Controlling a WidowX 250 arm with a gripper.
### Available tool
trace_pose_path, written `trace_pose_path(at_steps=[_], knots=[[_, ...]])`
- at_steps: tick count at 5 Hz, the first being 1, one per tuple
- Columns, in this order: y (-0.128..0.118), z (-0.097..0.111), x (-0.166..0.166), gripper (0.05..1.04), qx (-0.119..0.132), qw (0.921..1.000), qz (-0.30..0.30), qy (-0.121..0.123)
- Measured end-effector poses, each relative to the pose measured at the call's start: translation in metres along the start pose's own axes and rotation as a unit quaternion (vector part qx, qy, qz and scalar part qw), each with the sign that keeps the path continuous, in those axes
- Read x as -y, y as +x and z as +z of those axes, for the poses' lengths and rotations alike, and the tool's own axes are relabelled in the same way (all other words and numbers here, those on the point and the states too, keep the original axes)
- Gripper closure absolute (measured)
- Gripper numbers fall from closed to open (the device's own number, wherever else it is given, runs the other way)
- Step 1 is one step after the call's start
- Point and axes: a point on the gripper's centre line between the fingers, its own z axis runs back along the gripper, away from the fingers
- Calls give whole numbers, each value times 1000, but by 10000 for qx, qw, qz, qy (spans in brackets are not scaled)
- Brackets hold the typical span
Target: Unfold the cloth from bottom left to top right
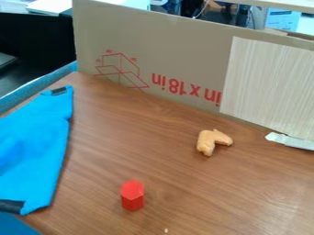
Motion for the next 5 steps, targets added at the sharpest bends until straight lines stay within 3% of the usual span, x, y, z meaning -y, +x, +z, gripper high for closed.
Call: trace_pose_path(at_steps=[2, 3, 4, 5], knots=[[-2, -40, -9, 83, -322, 9992, -177, -136], [-16, -35, -27, 83, -89, 9987, -411, -304], [-24, -48, -38, 83, -26, 9971, -657, -395], [-26, -71, -39, 83, 330, 9953, -811, -413]])
